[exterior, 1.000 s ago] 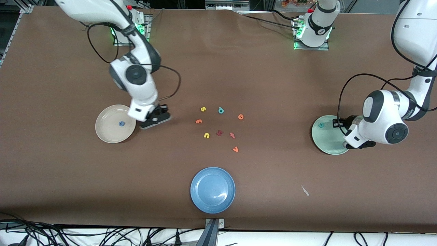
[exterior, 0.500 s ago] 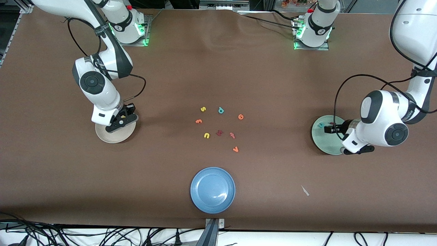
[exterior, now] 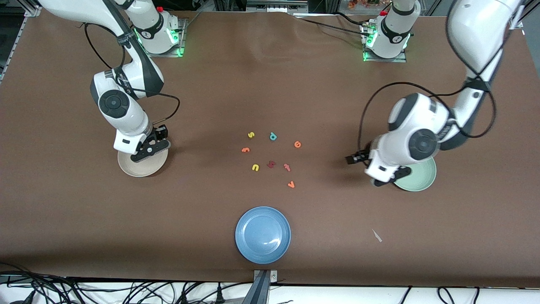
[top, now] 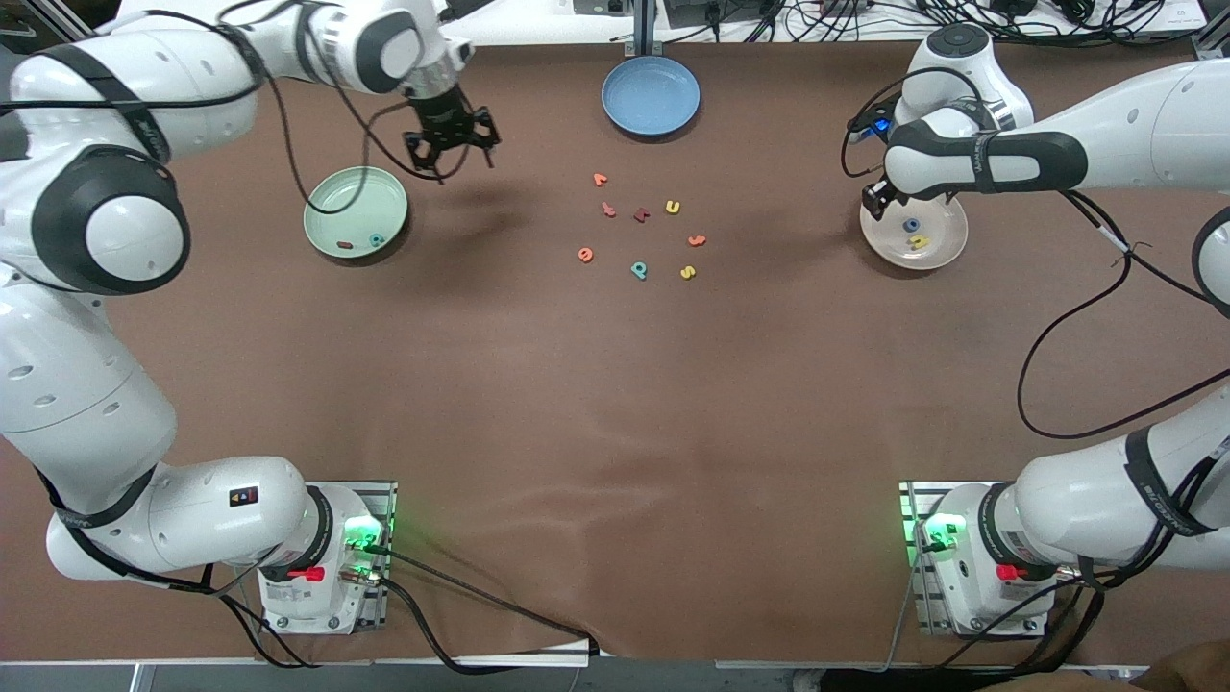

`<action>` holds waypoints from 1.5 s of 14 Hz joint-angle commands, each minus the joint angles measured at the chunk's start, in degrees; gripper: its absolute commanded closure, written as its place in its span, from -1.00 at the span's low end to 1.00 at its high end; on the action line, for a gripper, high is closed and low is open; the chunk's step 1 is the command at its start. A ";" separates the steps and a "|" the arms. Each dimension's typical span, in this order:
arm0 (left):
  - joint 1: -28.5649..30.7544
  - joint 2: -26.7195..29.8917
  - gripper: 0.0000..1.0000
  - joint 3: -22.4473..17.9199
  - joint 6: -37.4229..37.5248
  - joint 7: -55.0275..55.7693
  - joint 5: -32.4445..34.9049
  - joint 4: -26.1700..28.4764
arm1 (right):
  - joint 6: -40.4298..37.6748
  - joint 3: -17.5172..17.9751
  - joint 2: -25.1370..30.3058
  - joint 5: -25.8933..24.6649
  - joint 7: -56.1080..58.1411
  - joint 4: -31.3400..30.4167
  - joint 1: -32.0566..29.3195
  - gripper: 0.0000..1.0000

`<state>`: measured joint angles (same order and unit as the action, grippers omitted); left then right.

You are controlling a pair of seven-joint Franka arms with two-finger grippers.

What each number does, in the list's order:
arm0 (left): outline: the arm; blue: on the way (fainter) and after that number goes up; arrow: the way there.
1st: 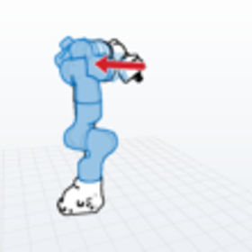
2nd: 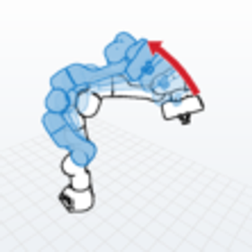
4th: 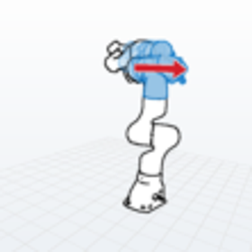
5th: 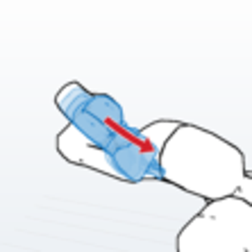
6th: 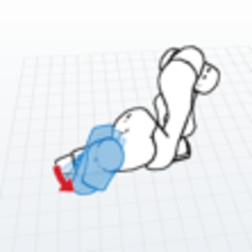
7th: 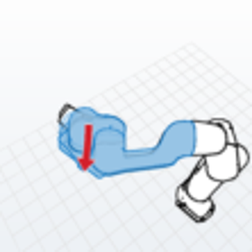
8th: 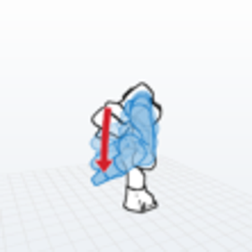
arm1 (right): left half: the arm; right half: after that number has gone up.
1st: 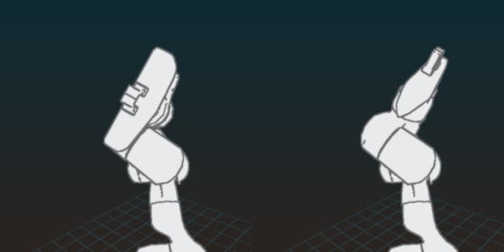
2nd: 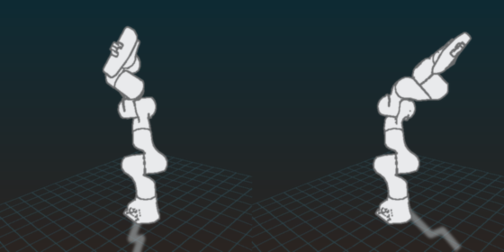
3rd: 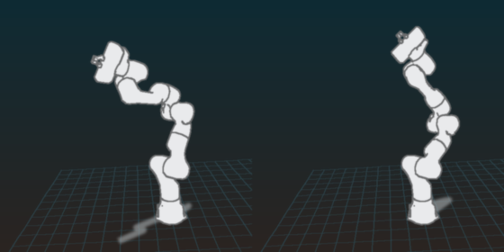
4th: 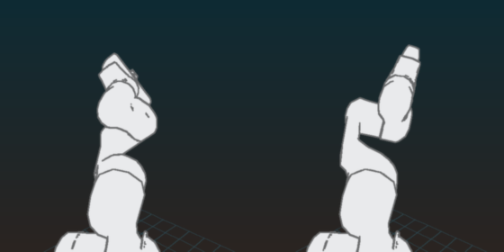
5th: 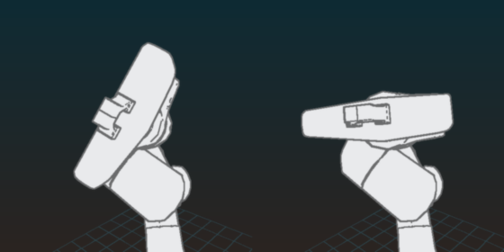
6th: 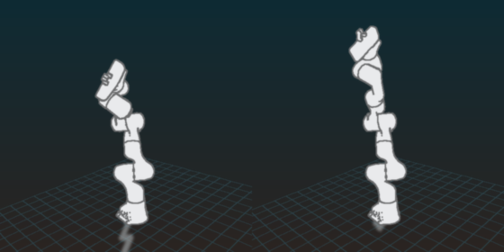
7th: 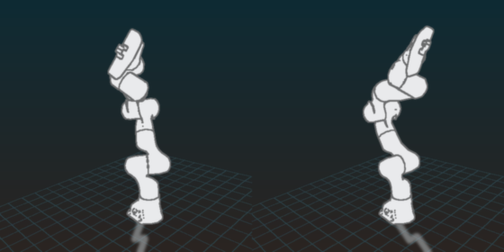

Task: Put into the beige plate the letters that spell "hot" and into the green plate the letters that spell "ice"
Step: 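Grasp the orange e with the left gripper while the right gripper grasps the 4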

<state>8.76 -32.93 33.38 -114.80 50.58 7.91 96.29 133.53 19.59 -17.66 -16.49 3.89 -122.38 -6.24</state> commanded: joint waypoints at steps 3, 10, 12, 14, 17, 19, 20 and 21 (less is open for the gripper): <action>-9.09 -5.90 -0.87 -0.94 -9.81 18.47 -0.09 0.65 | 1.20 3.52 -5.97 7.96 -5.17 6.70 2.71 -0.15; -18.07 -13.02 -0.76 -4.02 -18.70 39.31 8.34 0.92 | 0.68 3.34 -12.74 7.26 -27.25 17.08 15.19 -0.15; -18.95 -13.73 -0.70 -4.37 -18.88 41.70 10.18 0.57 | 1.12 3.26 -13.89 6.83 -29.72 17.88 17.30 -0.14; -19.04 -14.26 -0.54 -4.38 -18.88 41.79 10.63 0.66 | 1.30 2.56 -15.99 3.85 -33.83 21.37 19.41 -0.13; -19.13 -14.26 -0.34 -4.38 -18.88 42.40 10.63 0.83 | 1.91 1.07 -18.99 -2.02 -42.18 22.89 24.07 -0.13; -19.39 -14.26 -0.31 -4.38 -18.88 42.67 10.63 0.83 | 3.05 0.97 -21.70 -8.53 -49.99 23.50 26.01 -0.14; -19.56 -14.26 -0.31 -4.38 -18.80 43.11 10.63 0.92 | 3.75 0.97 -22.94 -11.78 -52.99 23.94 26.54 -0.14; -19.74 -14.26 -0.31 -4.38 -18.71 43.28 10.63 1.09 | 4.02 0.97 -23.47 -14.07 -54.67 23.94 26.63 -0.16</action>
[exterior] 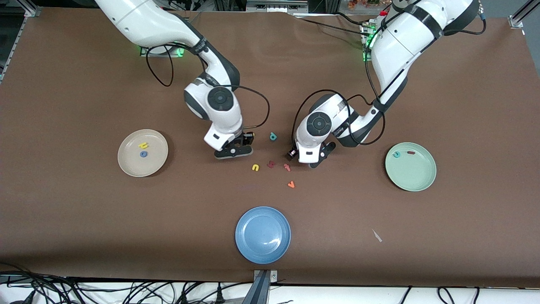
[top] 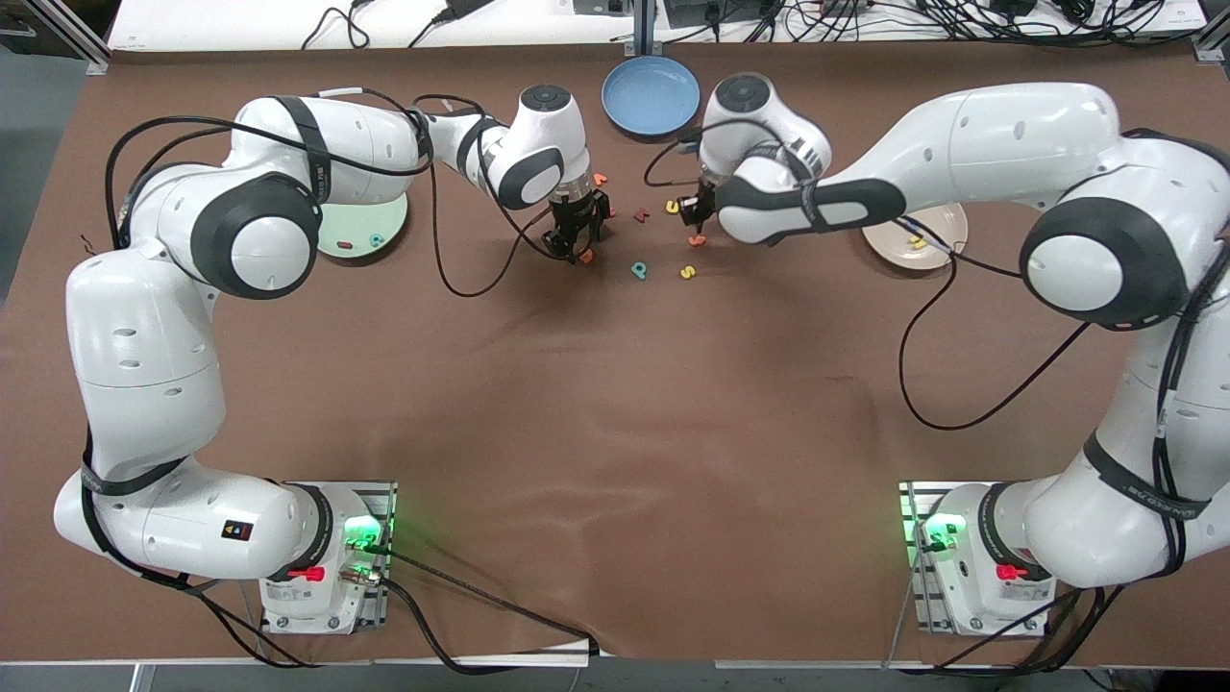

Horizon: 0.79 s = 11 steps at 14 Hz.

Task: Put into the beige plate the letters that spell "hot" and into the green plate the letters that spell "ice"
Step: 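Grasp the orange e with the left gripper while the right gripper grasps the 4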

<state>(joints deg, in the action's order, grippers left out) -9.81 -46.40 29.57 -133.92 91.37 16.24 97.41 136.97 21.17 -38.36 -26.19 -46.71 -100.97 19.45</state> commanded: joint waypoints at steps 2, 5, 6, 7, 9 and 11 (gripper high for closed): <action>-1.35 -0.80 -0.30 -0.56 0.41 2.59 2.30 0.15 | 1.63 -0.60 -3.21 -4.57 -4.62 2.53 0.94 -0.19; -1.53 -0.71 -0.06 -0.56 0.41 2.50 2.30 0.06 | 3.83 -0.60 -3.74 -3.96 -4.97 2.88 0.94 -0.19; -1.53 -0.71 0.05 -0.56 0.41 2.50 2.30 0.06 | 4.01 -0.60 -3.92 -4.04 -5.58 2.88 1.11 -0.19; -1.53 -0.80 0.17 -0.56 0.41 2.50 2.30 0.06 | 4.01 -0.60 -3.92 -3.96 -5.59 2.88 1.29 -0.19; -1.53 -0.80 0.24 -0.56 0.41 2.50 2.30 0.06 | 4.01 -0.60 -3.92 -3.87 -6.03 2.88 1.29 -0.19; -1.53 -0.80 0.23 -0.56 0.41 2.24 2.30 0.06 | 4.01 -0.60 -4.09 -3.87 -6.73 2.88 1.38 -0.20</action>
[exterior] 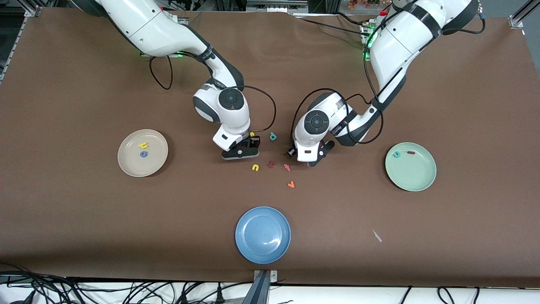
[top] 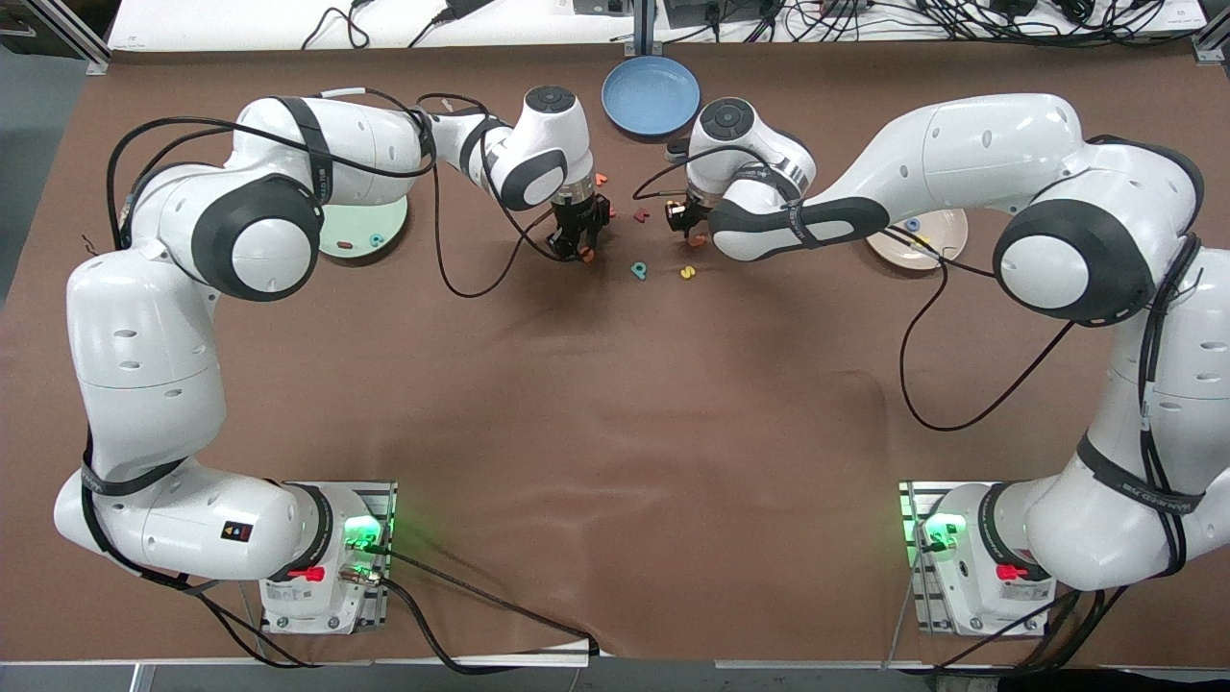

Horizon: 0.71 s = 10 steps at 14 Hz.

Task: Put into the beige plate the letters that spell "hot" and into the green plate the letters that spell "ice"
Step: 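Grasp the orange e with the left gripper while the right gripper grasps the 4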

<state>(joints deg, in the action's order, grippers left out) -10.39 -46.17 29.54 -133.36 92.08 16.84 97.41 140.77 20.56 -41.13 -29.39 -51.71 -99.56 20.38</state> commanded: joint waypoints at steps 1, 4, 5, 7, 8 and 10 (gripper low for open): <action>-0.94 -1.12 0.21 -0.54 -0.06 1.26 1.70 0.06 | 0.30 0.01 -1.67 -0.76 -2.42 1.47 0.62 -0.22; -0.94 -1.12 -0.25 -0.45 0.29 -0.05 1.70 0.06 | 0.39 0.01 -2.11 -1.20 -3.31 1.47 1.41 -0.24; -0.94 -1.12 -0.25 -0.45 0.38 -0.23 1.70 0.06 | 0.39 0.01 -2.20 -1.11 -3.31 1.47 1.41 -0.24; -1.03 -1.03 -0.24 -0.36 0.38 -0.15 1.62 0.06 | 0.47 0.01 -2.55 -1.46 -3.31 1.38 1.41 -0.24; -1.03 -1.03 -0.18 -0.36 0.38 -0.15 1.62 0.06 | 0.47 0.01 -2.55 -1.55 -3.31 1.38 1.41 -0.23; -1.03 -1.03 0.08 -0.36 0.38 -0.24 1.62 -0.02 | 0.47 0.01 -2.55 -1.64 -3.22 1.38 1.41 -0.16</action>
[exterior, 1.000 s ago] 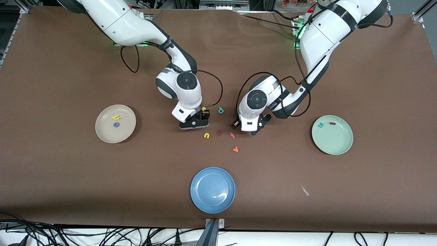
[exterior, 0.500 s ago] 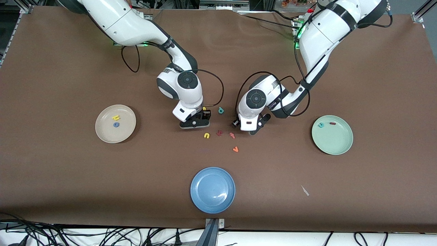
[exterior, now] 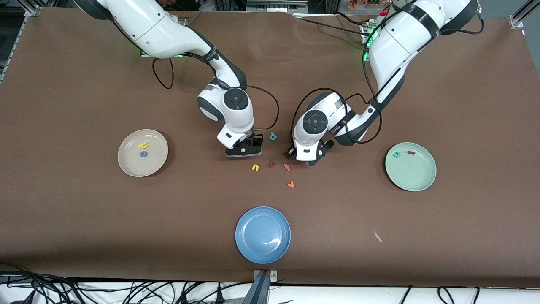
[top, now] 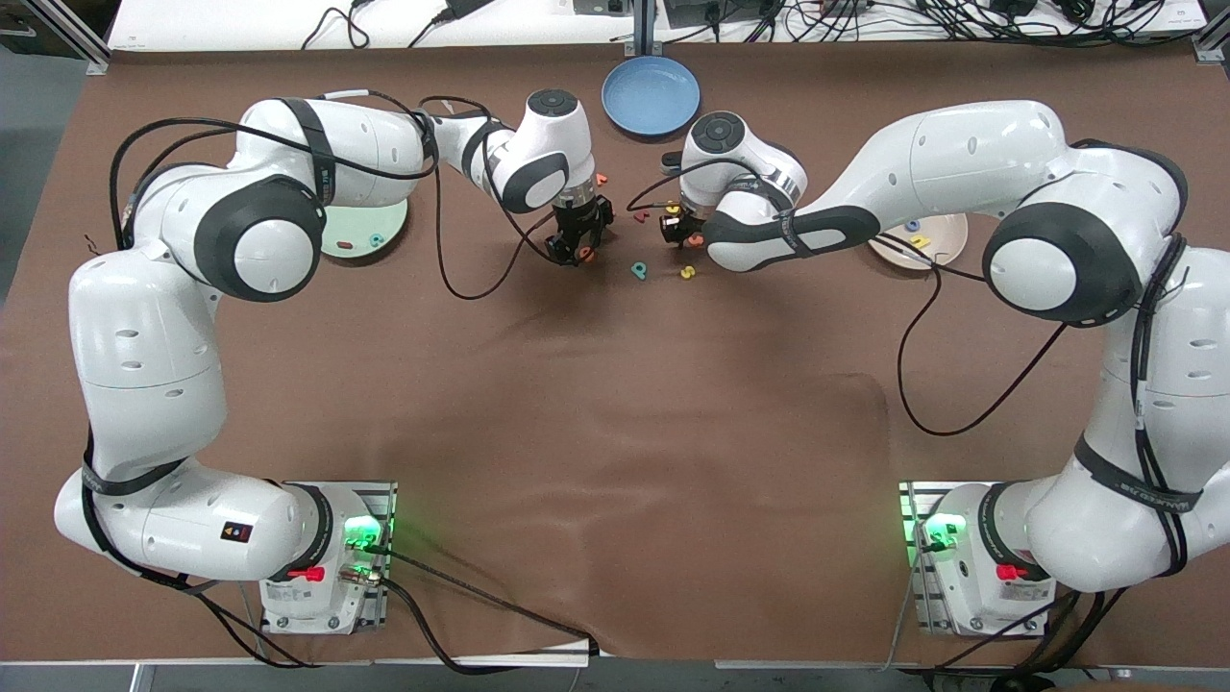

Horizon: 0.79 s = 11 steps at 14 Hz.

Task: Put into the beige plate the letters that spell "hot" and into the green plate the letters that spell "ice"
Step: 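Grasp the orange e with the left gripper while the right gripper grasps the 4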

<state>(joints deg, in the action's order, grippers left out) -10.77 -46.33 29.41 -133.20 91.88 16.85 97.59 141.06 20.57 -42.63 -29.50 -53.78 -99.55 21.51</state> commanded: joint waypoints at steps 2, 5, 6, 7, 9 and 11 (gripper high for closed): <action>-0.66 -0.87 0.32 -0.23 0.22 -0.03 1.61 -0.21 | 0.18 0.00 -1.05 -1.61 -1.06 1.38 0.29 -0.10; -0.74 -0.87 0.46 -0.23 0.22 -0.03 1.61 -0.21 | 0.18 0.00 -1.05 -2.58 -0.80 1.38 0.20 0.08; -0.74 -0.87 0.46 -0.23 0.22 -0.03 1.61 -0.21 | 0.18 0.00 -1.05 -2.58 -0.62 1.38 0.20 0.17; -0.57 -0.87 0.47 -0.23 0.22 -0.12 1.61 -0.38 | 0.18 0.00 -1.05 -2.58 -0.45 1.38 0.20 0.26; 0.39 -0.09 0.47 -0.06 0.49 -1.08 1.52 -1.08 | 0.10 -0.09 -0.87 -2.58 0.52 1.38 0.03 0.41; 3.37 2.37 0.47 0.82 1.01 -1.96 0.91 -1.70 | -0.16 -0.18 -0.26 -2.14 3.06 1.38 -0.24 0.47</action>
<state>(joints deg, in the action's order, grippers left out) -10.14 -46.16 29.39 -133.19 91.48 16.85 96.56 141.31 20.53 -42.62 -30.87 -52.76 -99.30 21.44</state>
